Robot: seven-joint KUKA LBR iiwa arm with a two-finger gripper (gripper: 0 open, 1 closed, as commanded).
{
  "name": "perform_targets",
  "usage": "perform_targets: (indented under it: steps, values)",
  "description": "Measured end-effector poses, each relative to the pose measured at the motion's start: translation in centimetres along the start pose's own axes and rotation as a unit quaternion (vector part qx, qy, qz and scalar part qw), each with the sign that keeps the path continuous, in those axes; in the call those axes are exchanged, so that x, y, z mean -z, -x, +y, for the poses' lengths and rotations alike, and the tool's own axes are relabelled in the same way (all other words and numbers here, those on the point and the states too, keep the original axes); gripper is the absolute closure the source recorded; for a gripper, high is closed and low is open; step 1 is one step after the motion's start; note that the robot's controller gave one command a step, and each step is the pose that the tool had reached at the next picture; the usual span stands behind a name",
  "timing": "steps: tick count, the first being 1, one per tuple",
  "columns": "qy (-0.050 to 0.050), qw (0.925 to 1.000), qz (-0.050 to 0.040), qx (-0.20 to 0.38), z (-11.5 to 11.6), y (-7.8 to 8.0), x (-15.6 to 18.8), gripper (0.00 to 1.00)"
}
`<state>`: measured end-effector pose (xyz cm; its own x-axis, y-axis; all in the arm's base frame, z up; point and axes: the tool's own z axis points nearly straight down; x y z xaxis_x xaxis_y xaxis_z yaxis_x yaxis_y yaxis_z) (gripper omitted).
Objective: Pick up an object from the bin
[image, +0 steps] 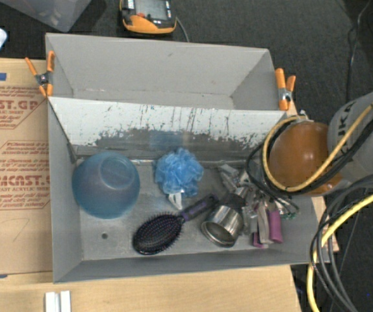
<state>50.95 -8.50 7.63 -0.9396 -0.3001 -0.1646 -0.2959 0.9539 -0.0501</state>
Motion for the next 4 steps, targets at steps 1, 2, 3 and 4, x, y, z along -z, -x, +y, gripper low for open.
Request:
perform_targets:
  steps: [1,2,3,4]
  values:
    - [-0.001,1.0,-0.0024,-0.002,0.2,-0.1,1.3,0.0]
    - [-0.001,0.9978,-0.0014,0.066,-1.4,0.1,1.7,0.0]
    - [0.0,0.9999,-0.0023,0.013,-0.6,-0.6,2.5,0.0]
    - [0.0,0.9991,-0.0008,0.042,-1.9,0.6,13.3,0.0]
